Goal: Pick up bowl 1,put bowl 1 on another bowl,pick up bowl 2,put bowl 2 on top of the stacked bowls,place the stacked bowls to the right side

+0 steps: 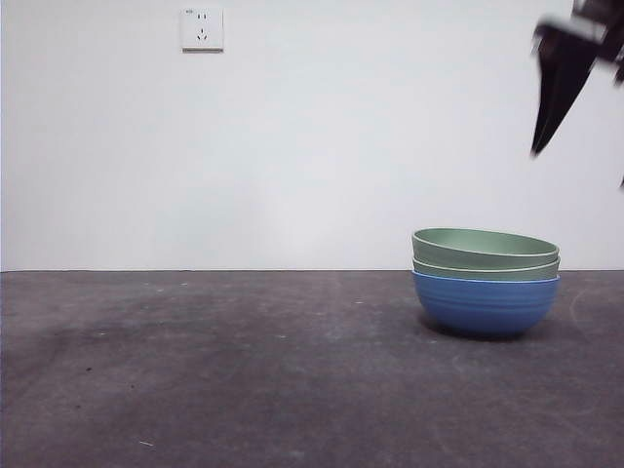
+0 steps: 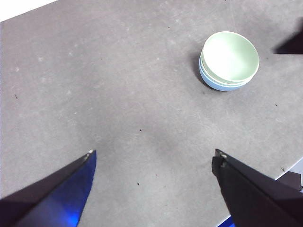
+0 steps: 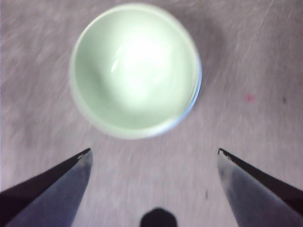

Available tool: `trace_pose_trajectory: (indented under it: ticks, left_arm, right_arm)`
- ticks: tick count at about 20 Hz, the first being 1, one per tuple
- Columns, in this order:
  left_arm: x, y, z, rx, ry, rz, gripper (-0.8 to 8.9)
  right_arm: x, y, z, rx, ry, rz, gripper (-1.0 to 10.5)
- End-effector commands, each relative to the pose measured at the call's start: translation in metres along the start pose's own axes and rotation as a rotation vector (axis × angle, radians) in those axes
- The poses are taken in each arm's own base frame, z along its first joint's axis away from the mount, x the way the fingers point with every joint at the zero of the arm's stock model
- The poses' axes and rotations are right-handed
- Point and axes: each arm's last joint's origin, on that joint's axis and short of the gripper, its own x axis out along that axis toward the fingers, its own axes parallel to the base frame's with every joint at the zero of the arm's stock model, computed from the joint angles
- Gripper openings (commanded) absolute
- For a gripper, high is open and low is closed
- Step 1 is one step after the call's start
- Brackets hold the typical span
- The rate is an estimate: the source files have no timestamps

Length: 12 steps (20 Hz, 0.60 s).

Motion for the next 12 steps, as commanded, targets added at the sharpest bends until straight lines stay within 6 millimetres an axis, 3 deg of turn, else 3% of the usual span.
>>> trace_pose_trajectory:
  ticks: [1, 8, 11, 12]
  left_arm:
    - [0.001, -0.001, 0.000, 0.023, 0.005, -0.008, 4.09]
    - [0.001, -0.005, -0.002, 0.041, 0.023, -0.139, 4.09]
    - [0.001, -0.004, -0.004, 0.042, 0.050, -0.137, 3.62]
    - [0.001, -0.004, -0.005, 0.046, 0.059, -0.136, 2.41]
  right_arm:
    - [-0.027, 0.012, -0.022, -0.081, 0.044, 0.016, 4.4]
    - [-0.082, 0.039, -0.078, -0.209, 0.114, 0.095, 4.3]
    - [-0.092, 0.043, -0.090, -0.251, 0.114, 0.122, 2.1]
    - [-0.093, 0.044, -0.091, -0.264, 0.109, 0.128, 0.9]
